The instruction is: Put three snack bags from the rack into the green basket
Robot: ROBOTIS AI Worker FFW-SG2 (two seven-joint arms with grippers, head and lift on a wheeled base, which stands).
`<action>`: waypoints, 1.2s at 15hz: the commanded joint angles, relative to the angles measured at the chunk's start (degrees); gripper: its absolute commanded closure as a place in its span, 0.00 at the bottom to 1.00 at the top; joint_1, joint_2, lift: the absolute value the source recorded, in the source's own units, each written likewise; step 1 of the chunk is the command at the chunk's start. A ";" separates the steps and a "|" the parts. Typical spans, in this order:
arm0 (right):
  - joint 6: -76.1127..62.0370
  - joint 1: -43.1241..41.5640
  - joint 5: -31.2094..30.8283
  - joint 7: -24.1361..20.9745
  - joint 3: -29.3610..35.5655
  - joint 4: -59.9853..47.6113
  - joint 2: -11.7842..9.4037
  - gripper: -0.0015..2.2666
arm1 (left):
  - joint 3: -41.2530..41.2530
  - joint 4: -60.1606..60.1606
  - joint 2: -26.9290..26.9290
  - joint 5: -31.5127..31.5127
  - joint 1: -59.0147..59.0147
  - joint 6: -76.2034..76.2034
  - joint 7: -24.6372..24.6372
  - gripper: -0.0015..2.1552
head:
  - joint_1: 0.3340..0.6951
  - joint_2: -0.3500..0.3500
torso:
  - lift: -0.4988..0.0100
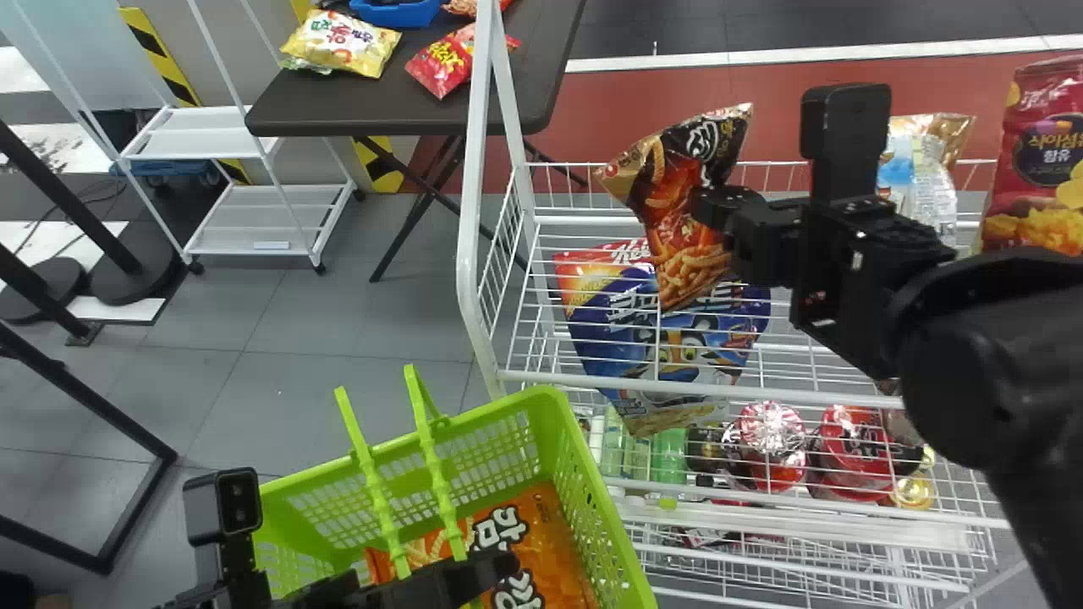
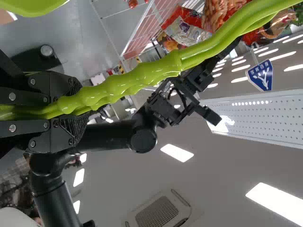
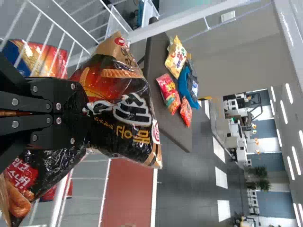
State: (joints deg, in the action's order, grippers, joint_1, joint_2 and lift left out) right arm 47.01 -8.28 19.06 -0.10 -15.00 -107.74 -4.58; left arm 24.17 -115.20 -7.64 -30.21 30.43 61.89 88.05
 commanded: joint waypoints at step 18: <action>17.12 19.45 28.49 -1.13 1.64 -16.01 3.18 0.99 | -2.46 2.79 0.52 -1.17 -2.48 -1.63 -0.60 1.00 | 1.00 1.00 | 0.98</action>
State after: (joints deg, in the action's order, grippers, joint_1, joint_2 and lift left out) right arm 67.42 9.48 48.32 -1.21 -11.85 -124.76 -2.26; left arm 21.66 -112.46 -7.12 -30.82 28.11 60.26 87.54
